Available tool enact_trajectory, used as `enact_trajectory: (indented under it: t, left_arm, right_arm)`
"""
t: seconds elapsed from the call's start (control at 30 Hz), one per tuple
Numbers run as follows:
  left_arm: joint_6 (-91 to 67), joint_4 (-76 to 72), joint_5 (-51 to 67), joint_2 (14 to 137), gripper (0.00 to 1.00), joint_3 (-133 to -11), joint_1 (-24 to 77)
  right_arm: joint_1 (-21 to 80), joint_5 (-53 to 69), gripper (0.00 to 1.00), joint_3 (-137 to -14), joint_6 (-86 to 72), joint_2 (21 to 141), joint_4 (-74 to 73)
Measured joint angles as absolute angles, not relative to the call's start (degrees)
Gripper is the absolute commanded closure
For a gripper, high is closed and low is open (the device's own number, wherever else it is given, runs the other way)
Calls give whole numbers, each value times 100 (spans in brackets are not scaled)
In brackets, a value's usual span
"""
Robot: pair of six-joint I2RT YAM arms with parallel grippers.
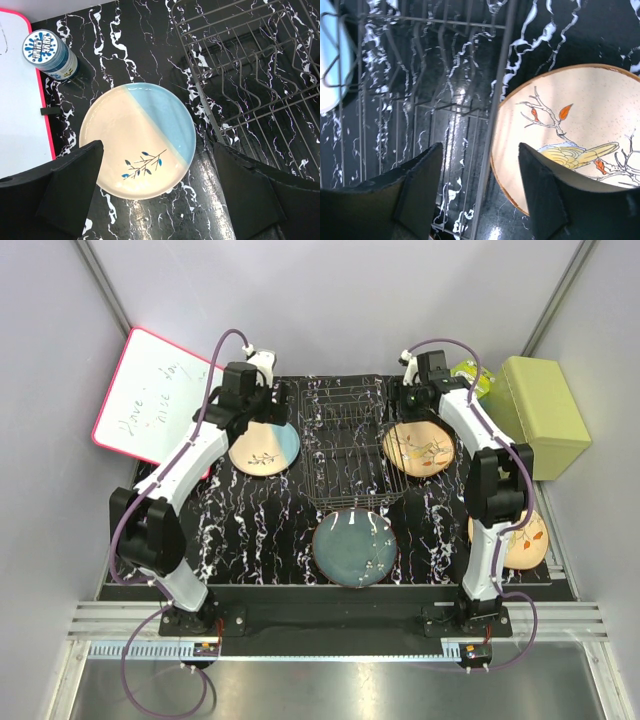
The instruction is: Load the plates into the dish rack
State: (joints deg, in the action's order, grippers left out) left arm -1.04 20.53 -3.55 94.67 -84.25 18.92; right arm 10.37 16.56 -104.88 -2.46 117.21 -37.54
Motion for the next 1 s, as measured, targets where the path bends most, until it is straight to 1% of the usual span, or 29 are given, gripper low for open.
enact_trajectory:
  t: [0.07,0.13,0.27,0.3,0.33,0.37,0.5,0.53,0.57,0.6,0.77,1.0]
  left_arm:
    - [-117,2058,-353,9467,1,-8425,1892]
    - [-150,2056,-351,9467,1,-8425,1892]
    - [-209,2053,-364,9480,1,-8425,1892]
    - [-217,2053,-386,9491,1,-8425,1892]
    - [-235,2053,-440,9509,1,-8425,1892]
    - [-250,2053,-508,9535,1,-8425,1894]
    - [-257,2075,-738,9649,1,-8425,1894]
    - [-255,2095,-779,9668,1,-8427,1894]
    - [-250,2115,-819,9690,1,-8427,1894]
    - [-248,2119,-851,9706,1,-8429,1892]
    - [-242,2128,-1000,9725,1,-8429,1892]
    - [-242,2137,-1061,9725,1,-8429,1892]
  right_arm:
    - [1033,1505,37,-10495,-270,11804,-3756]
    - [1033,1378,38,-10523,-287,11874,-3767]
    - [1048,1229,53,-10597,-301,11963,-3765]
    - [1052,1186,62,-10624,-311,11987,-3774]
    - [1068,1142,68,-10674,-325,12029,-3767]
    - [1079,1127,70,-10707,-325,12064,-3767]
    - [1168,943,71,-10849,-397,12213,-3758]
    - [1199,882,78,-10873,-399,12245,-3756]
    - [1240,829,88,-10906,-399,12287,-3758]
    - [1269,792,100,-10923,-390,12320,-3752]
    - [1411,357,100,-11083,-484,12453,-3767]
    - [1472,71,100,-11727,-567,12862,-3885]
